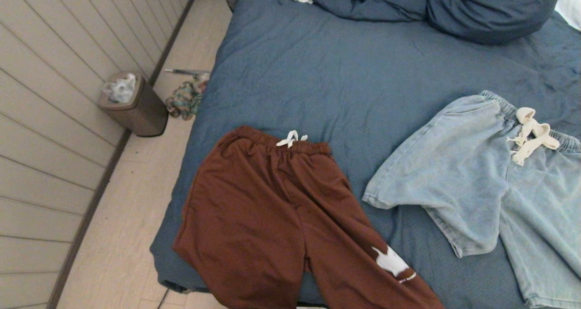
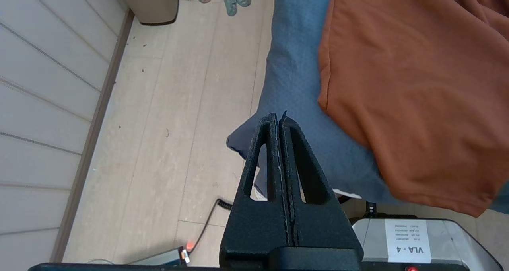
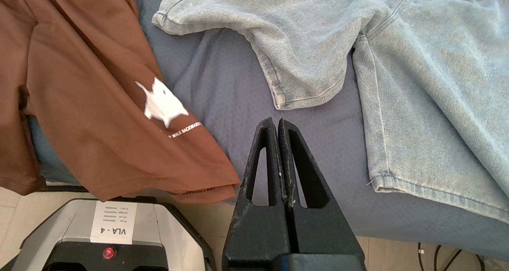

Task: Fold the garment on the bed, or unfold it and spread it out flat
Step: Fold the brown shorts

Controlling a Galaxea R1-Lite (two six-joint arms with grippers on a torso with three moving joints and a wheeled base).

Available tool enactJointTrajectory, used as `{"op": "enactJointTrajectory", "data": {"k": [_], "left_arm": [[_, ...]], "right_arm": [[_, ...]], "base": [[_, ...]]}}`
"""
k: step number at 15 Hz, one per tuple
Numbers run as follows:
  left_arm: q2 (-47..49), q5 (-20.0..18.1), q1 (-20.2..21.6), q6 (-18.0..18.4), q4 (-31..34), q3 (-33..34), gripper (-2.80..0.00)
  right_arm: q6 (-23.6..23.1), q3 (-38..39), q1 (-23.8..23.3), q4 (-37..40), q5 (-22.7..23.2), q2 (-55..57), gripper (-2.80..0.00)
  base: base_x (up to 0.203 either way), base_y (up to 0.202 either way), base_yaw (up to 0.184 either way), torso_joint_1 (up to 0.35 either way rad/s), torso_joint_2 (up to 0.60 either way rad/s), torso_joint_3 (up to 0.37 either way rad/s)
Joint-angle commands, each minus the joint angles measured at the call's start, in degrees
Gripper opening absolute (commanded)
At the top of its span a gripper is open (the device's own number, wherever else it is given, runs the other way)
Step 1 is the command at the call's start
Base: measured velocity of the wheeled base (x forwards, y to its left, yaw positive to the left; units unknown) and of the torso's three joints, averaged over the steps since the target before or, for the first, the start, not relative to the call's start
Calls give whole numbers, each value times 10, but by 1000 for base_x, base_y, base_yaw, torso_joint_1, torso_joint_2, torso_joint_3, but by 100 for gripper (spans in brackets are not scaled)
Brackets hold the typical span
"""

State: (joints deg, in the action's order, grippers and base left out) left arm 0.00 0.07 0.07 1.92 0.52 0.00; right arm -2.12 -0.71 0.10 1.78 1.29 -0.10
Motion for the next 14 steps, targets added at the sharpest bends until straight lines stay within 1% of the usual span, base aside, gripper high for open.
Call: {"op": "enactJointTrajectory", "data": {"k": [1, 4, 6, 7, 8, 9, 11, 14], "left_arm": [[1, 0, 0, 0, 0, 2, -280], [1, 0, 0, 0, 0, 2, -280], [1, 0, 0, 0, 0, 2, -280], [1, 0, 0, 0, 0, 2, -280], [1, 0, 0, 0, 0, 2, -280], [1, 0, 0, 0, 0, 2, -280], [1, 0, 0, 0, 0, 2, -280], [1, 0, 0, 0, 0, 2, -280]], "right_arm": [[1, 0, 1, 0, 0, -8, -280], [5, -6, 0, 6, 1, -7, -280], [5, -22, -1, 27, -1, -5, -280], [5, -60, -1, 54, 0, 3, -280], [5, -113, -1, 89, 2, 25, -280], [6, -156, -1, 116, 5, 66, -280], [22, -230, -2, 141, 26, 188, -280], [91, -352, 1, 154, 83, 392, -280]], "base": [[0, 0, 0, 0, 0, 0], [0, 0, 0, 0, 0, 0], [0, 0, 0, 0, 0, 0], [0, 0, 0, 0, 0, 0], [0, 0, 0, 0, 0, 0], [0, 0, 0, 0, 0, 0], [0, 0, 0, 0, 0, 0], [0, 0, 0, 0, 0, 0]]}}
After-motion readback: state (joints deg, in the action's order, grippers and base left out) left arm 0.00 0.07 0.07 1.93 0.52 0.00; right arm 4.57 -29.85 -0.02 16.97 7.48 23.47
